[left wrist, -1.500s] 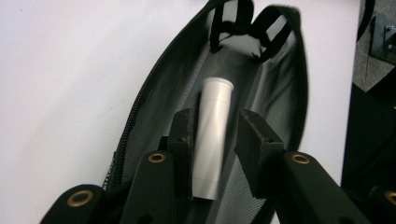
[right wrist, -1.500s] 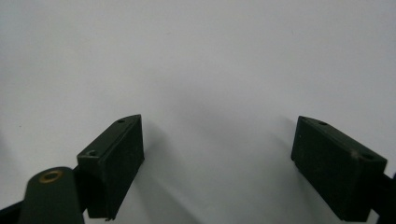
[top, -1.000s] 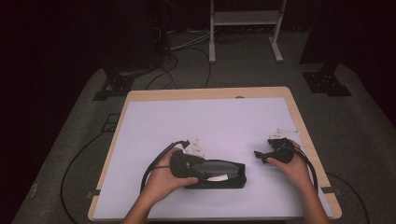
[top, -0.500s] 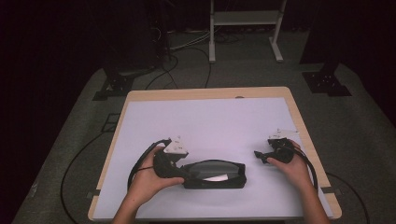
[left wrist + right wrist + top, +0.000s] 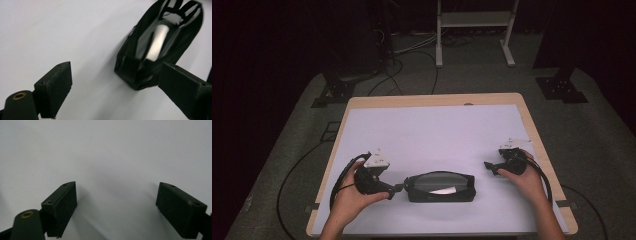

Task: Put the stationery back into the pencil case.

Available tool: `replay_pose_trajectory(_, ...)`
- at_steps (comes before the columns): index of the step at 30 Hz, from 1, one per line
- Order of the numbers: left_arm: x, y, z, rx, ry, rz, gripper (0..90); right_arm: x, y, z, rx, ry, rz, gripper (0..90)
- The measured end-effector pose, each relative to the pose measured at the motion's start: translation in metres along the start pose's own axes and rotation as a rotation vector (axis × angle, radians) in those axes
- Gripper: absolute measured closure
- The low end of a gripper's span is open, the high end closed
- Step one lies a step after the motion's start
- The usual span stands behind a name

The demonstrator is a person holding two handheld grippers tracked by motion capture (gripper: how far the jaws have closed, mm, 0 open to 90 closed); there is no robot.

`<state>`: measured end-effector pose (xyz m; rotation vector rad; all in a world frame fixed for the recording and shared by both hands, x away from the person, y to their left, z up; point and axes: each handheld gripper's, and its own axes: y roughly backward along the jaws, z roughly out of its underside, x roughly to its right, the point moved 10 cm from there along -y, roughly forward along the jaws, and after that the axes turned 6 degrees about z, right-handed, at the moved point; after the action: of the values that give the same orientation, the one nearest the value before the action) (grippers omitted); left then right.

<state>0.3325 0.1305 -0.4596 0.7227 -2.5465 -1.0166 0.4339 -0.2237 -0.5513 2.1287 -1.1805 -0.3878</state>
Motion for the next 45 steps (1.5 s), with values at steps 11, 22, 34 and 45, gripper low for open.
replay_pose_trajectory(11, -0.02, 0.006, 0.036, -0.004, 0.066, -0.06, 9.9, 0.0, 0.0, 0.0, 0.0, 0.0, 0.001, 15.8)
replay_pose_trajectory(22, -0.047, 0.004, 0.066, -0.051, 0.12, -0.149, 9.4, 0.0, 0.0, 0.0, 0.0, 0.0, 0.0, 15.8)
replay_pose_trajectory(34, -0.069, -0.004, 0.09, -0.092, 0.149, -0.204, 9.4, 0.0, 0.0, 0.0, 0.0, -0.002, 0.0, 15.8)
replay_pose_trajectory(45, -0.071, -0.009, 0.099, -0.128, 0.153, -0.199, 6.6, 0.0, 0.0, 0.0, 0.0, -0.002, 0.0, 15.8)
